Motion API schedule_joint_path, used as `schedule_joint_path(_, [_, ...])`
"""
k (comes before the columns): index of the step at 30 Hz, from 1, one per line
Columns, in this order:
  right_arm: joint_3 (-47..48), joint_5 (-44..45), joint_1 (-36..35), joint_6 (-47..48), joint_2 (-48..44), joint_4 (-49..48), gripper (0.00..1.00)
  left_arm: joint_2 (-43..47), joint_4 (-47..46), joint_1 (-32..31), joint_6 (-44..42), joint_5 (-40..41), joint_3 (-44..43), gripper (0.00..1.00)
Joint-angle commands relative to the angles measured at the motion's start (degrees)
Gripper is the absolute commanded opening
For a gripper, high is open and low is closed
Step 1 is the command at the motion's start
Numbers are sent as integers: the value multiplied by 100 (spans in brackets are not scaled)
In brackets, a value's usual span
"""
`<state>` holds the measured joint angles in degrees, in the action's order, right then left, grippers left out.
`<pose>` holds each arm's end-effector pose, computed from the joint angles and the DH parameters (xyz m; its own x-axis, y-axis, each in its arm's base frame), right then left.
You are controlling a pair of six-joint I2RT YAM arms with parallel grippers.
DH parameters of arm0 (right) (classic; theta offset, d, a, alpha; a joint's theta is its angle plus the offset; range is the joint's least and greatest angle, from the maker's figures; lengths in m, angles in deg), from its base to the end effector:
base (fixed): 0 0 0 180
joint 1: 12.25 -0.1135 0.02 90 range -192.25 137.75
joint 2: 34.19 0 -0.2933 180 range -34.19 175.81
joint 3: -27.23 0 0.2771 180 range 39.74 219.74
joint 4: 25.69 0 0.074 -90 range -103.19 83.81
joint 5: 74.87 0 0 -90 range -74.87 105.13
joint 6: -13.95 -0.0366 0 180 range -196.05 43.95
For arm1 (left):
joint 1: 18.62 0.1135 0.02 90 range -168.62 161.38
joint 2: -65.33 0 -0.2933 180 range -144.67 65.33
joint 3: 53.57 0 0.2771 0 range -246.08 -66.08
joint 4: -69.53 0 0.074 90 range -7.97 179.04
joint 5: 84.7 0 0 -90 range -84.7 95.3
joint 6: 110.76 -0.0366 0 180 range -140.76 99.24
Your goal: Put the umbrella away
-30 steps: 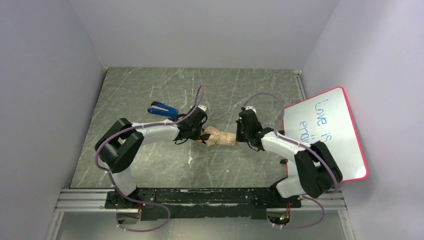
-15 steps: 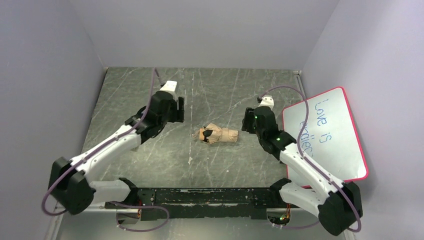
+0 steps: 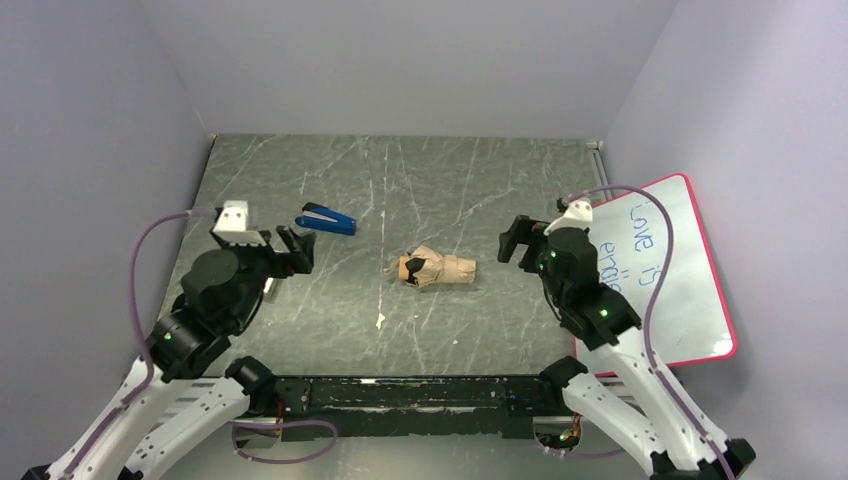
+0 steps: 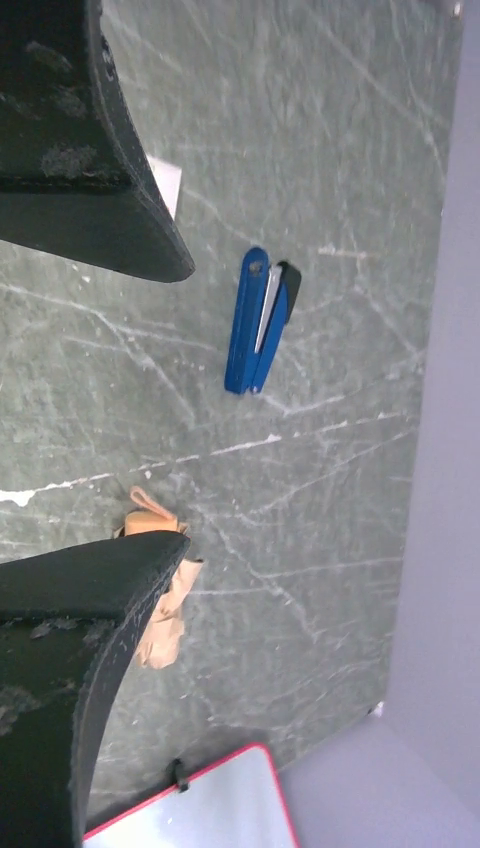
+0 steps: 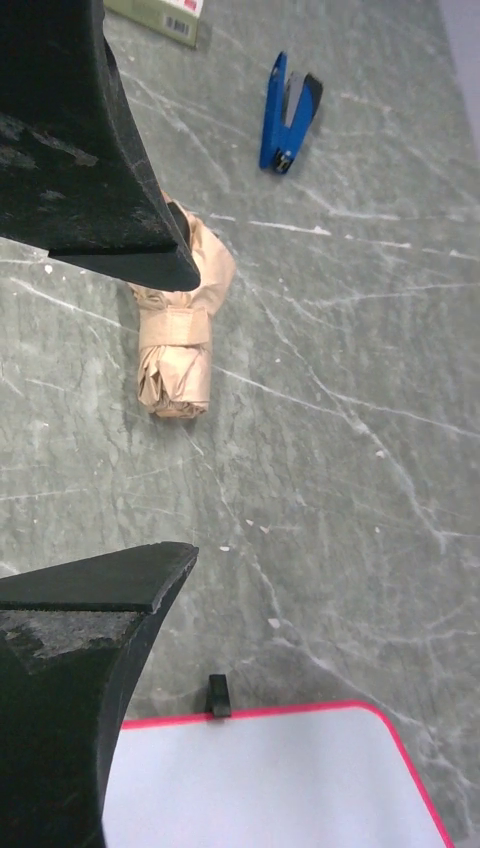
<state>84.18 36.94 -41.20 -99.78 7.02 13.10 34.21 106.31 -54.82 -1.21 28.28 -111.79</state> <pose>0.1513 0.0682 0.3396 -0.3741 0.2200 -0.9009 0.0003 0.9715 0.2371 0.1067 -0.0604 0.3732 -0.2059 -0.2311 -0.9509 0.1743 0.9475 -0.2680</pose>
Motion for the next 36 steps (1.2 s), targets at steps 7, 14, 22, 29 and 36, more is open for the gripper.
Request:
schedule_joint_path(7, [472, 117, -2, 431, -911, 289, 100, 179, 1081, 19, -137, 1658, -678, 97])
schedule_joint_path(14, [741, 1237, 4, 480, -996, 453, 100, -147, 1831, 17, 742, 2983, -1206, 97])
schedule_joint_path(22, [710, 1123, 3, 604, -979, 266, 100, 28, 1806, 22, 1049, 2759, -838, 97])
schedule_joint_path(29, [751, 1244, 3, 584, -880, 333, 100, 10, 1792, 17, 1021, 2816, -731, 97])
schedule_joint_path(36, [588, 1188, 3, 564, -921, 202, 100, -125, 1940, 17, 1187, 2833, -752, 97])
